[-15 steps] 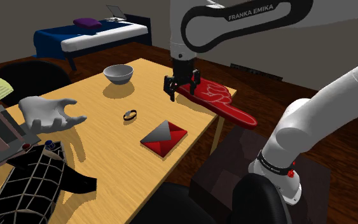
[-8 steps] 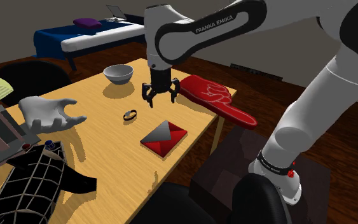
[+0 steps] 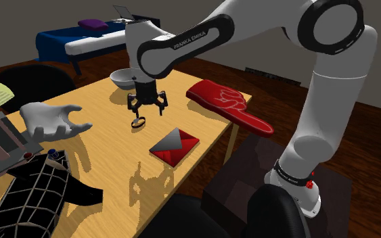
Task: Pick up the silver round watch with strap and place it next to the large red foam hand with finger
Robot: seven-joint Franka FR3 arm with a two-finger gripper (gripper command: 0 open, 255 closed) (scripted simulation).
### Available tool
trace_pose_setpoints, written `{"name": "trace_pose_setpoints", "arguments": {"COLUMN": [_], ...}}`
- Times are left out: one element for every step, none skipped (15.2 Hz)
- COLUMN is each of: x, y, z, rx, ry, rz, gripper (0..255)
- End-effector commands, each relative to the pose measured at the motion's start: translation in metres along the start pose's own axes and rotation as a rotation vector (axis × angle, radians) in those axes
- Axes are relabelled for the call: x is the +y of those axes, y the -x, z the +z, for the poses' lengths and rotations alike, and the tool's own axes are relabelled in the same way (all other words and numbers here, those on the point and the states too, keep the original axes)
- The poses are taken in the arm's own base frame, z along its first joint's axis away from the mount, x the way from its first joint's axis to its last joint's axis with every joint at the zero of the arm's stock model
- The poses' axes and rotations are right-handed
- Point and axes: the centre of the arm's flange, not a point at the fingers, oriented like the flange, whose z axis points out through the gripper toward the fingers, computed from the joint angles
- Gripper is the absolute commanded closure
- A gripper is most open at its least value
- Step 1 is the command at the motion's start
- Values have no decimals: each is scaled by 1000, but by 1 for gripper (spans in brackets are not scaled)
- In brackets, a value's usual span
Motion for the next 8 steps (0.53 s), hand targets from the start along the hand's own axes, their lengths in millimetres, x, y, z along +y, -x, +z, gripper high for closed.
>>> {"name": "trace_pose_setpoints", "arguments": {"x": [-21,-31,-41,-50,-60,-70,-79,-79], "y": [-13,-19,-26,-33,-40,-47,-54,-54], "z": [10,15,19,24,29,33,38,43], "rx": [1,1,2,2,2,3,3,3], "ry": [-4,-7,-9,-12,-14,-16,-19,-19], "rz": [45,66,87,108,129,150,169,169], "gripper": [0,0,0,0,0,0,0,0]}}
